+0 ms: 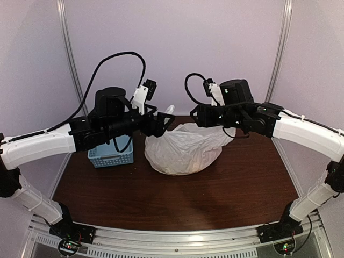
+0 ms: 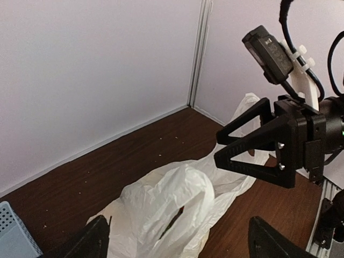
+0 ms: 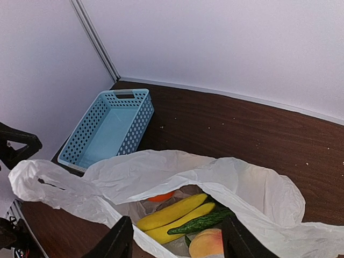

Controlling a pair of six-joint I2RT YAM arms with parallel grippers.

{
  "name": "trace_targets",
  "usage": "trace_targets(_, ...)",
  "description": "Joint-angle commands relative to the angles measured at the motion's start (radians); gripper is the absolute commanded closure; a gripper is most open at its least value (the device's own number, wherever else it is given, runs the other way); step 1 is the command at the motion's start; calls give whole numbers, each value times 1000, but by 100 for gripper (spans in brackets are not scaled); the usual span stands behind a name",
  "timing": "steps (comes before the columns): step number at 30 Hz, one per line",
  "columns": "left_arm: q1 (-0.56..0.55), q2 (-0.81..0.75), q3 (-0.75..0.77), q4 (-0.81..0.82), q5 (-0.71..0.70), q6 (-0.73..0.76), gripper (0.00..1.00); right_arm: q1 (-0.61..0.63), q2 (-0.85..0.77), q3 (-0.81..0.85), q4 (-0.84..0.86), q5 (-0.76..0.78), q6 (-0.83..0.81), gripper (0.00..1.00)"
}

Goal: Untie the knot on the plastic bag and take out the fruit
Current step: Place the takeout bag at the center of the board, then open the takeout bag at the opening.

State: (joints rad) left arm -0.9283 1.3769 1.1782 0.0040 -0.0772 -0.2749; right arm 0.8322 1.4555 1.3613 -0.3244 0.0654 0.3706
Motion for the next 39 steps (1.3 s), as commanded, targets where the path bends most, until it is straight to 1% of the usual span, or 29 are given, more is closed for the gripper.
trace_targets(1, -31, 79, 108, -85, -205, 59, 9, 5, 61, 77, -101, 94, 17, 43)
trace_targets(3, -57, 121, 168, -120, -346, 79, 9, 5, 86, 88, -96, 91, 20, 43)
trace_targets(5, -75, 154, 200, -134, -399, 103, 12, 5, 112, 89, -87, 81, 26, 43)
trace_targets(7, -75, 171, 214, -130, -394, 105, 22, 6, 137, 82, -80, 72, 38, 43)
trace_targets(8, -76, 177, 216, -125, -389, 102, 30, 5, 148, 77, -76, 67, 48, 43)
trace_targets(9, -75, 179, 216, -122, -387, 99, 47, 5, 165, 71, -70, 61, 54, 44)
trace_targets(10, -76, 181, 215, -122, -387, 92, 54, 5, 175, 66, -67, 53, 60, 44)
trace_targets(11, -76, 179, 213, -121, -391, 87, 67, 6, 184, 57, -66, 43, 67, 44)
trace_targets(14, -76, 164, 192, -120, -406, 63, 89, 6, 187, 16, -54, 4, 90, 44)
trace_targets(16, -74, 143, 166, -114, -420, 47, 98, 7, 174, -37, -27, -25, 108, 44)
trace_targets(19, -71, 109, 115, -110, -427, 16, 100, 17, 145, -149, 1, -61, 133, 42)
trace_targets(25, -54, 28, -22, -69, -400, -69, 100, 75, 109, -347, 8, -51, 207, 38)
trace_targets(29, -34, -24, -111, -38, -368, -119, 100, 111, 52, -467, 54, -45, 264, 34)
trace_targets(31, -25, -51, -166, -14, -345, -133, 100, 125, 18, -493, 68, -43, 273, 32)
trace_targets(34, -16, -109, -256, 72, -303, -142, 100, 146, -24, -495, 75, -39, 244, 28)
trace_targets(39, -13, -224, -443, 259, -196, -128, 100, 182, -83, -408, 46, -50, 115, 23)
